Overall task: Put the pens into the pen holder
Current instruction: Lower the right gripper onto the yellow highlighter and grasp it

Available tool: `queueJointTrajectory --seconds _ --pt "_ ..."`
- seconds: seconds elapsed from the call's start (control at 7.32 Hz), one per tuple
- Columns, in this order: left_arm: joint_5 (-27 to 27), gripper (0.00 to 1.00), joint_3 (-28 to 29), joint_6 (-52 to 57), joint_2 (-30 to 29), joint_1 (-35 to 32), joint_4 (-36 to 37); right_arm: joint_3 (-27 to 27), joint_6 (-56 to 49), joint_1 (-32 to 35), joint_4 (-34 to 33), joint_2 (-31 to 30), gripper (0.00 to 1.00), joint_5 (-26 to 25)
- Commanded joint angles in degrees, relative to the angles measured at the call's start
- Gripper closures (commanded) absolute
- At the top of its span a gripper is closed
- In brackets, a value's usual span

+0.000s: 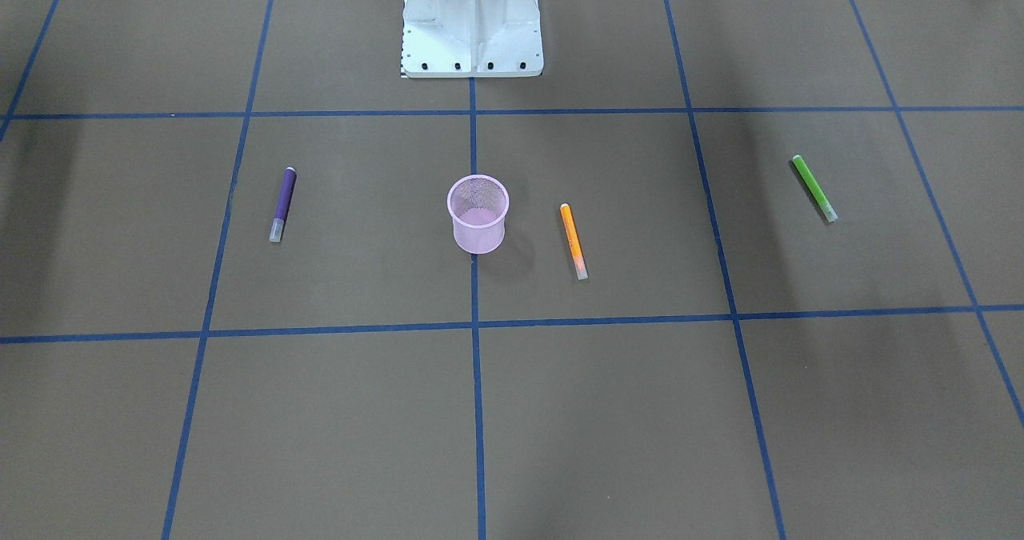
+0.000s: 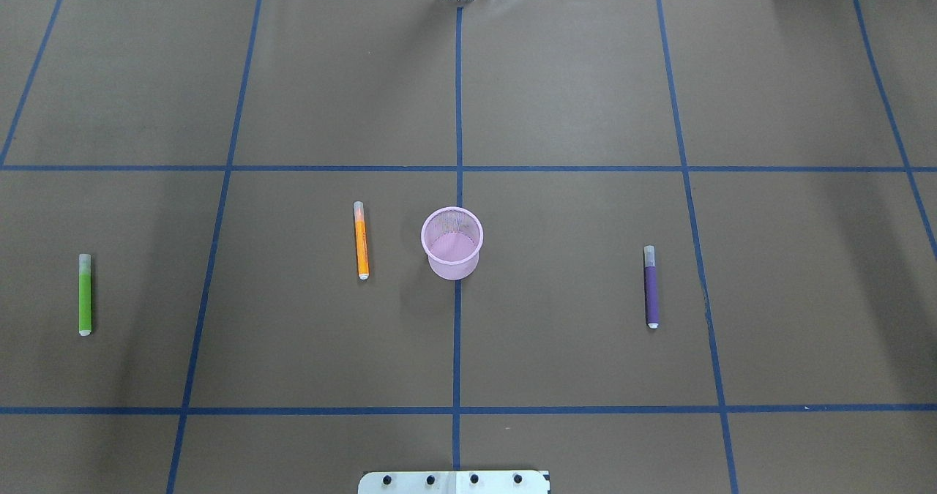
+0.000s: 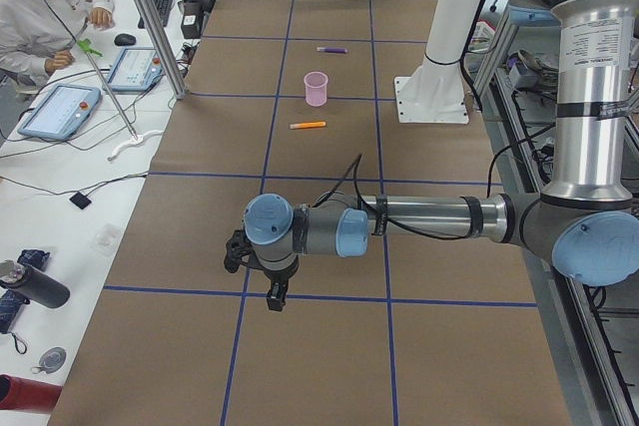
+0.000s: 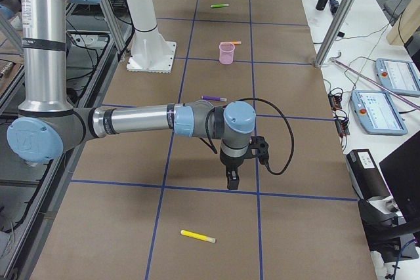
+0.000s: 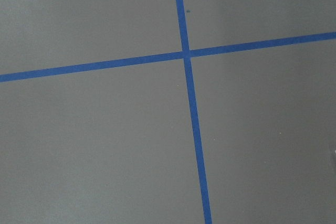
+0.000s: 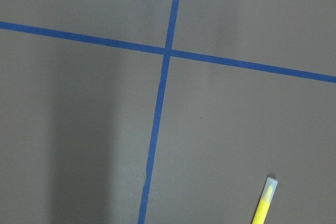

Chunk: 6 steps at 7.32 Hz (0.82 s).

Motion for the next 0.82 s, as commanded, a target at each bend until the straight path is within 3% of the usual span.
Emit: queueJointTrajectory --seconds 0.0,0.68 --pt "0.0 0.00 -0.5 0.2 0.2 0.0 -0.2 0.1 -0.1 0.0 0.0 -0.2 0.00 0.0" --pt "-0.2 0.00 -0.7 -0.4 -0.5 0.0 -1.0 2.4 0.0 0.0 0.1 1.4 0.00 0.1"
